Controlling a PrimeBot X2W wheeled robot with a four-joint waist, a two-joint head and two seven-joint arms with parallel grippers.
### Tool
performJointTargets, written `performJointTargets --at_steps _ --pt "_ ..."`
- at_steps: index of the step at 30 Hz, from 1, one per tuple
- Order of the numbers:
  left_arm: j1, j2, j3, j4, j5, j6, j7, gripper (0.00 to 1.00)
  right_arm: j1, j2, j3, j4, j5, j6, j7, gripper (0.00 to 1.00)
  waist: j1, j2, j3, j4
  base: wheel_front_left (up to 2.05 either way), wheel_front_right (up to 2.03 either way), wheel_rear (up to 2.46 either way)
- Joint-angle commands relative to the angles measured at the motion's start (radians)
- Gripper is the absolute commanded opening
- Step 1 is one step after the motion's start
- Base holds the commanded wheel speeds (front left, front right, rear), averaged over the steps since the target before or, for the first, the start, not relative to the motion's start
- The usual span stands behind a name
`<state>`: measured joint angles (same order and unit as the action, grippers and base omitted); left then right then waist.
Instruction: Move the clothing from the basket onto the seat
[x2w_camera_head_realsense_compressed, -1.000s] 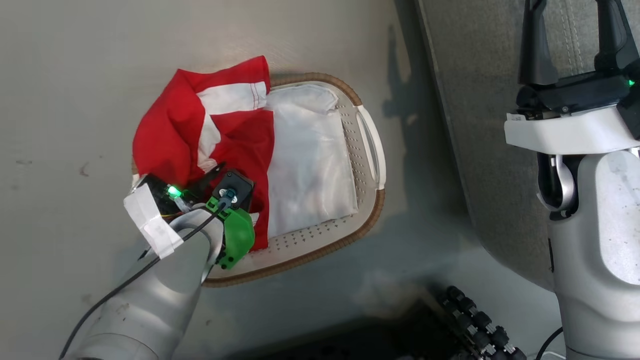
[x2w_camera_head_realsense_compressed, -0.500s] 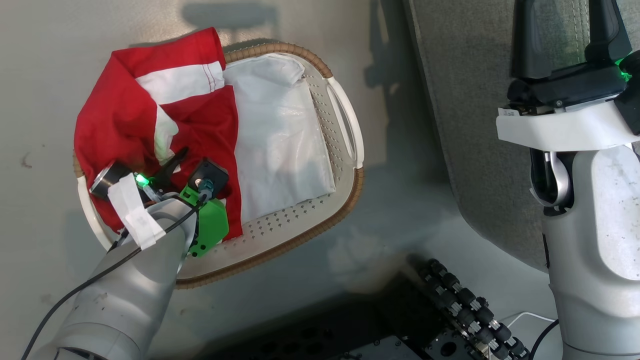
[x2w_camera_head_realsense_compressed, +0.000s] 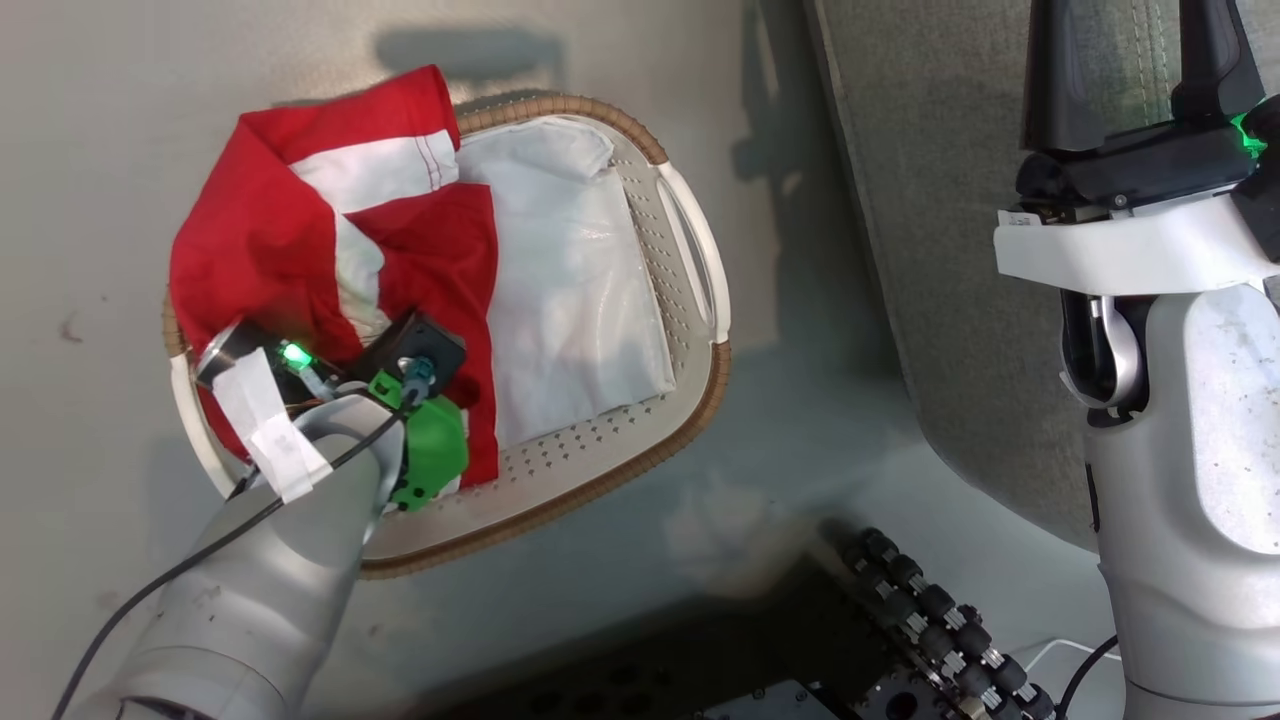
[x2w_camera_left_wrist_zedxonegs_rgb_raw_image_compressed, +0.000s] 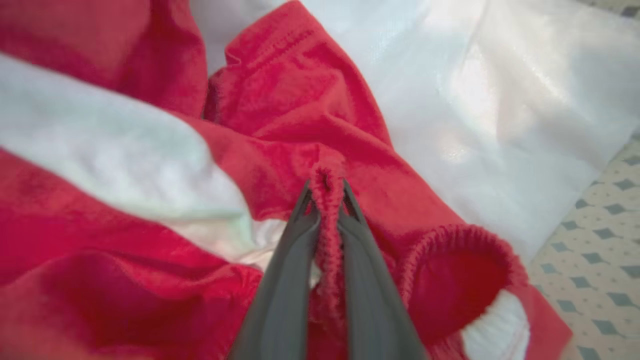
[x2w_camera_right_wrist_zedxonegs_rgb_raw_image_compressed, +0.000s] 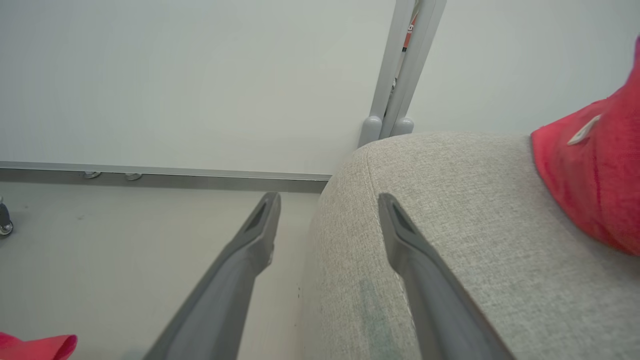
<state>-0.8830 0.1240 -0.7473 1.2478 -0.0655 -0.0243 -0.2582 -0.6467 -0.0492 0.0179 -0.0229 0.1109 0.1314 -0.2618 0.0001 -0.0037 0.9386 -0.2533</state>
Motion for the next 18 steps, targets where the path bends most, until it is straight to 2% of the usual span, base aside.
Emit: performJointTargets --at_steps 1,9,18 --pt "0.018 -0.005 -0.004 -0.037 -0.007 -0.010 -0.007 0.00 -0.004 -0.002 -0.004 0.007 -0.009 -0.001 -0.005 1.00 -0.0001 0.0037 -0.030 0.019 0.00 0.00 0.00" --pt "0.132 0.014 0.001 -0.348 -0.031 -0.059 -0.007 0.00 0.045 -0.003 -0.027 0.032 -0.049 -0.001 -0.005 1.00 -0.0001 0.0037 -0.151 0.083 0.00 0.00 0.00" --pt "0.261 0.024 0.036 -0.631 -0.052 -0.077 -0.008 0.00 0.147 -0.003 -0.070 0.080 -0.112 -0.001 -0.005 1.00 -0.0001 0.0037 -0.353 0.179 0.00 0.00 0.00"
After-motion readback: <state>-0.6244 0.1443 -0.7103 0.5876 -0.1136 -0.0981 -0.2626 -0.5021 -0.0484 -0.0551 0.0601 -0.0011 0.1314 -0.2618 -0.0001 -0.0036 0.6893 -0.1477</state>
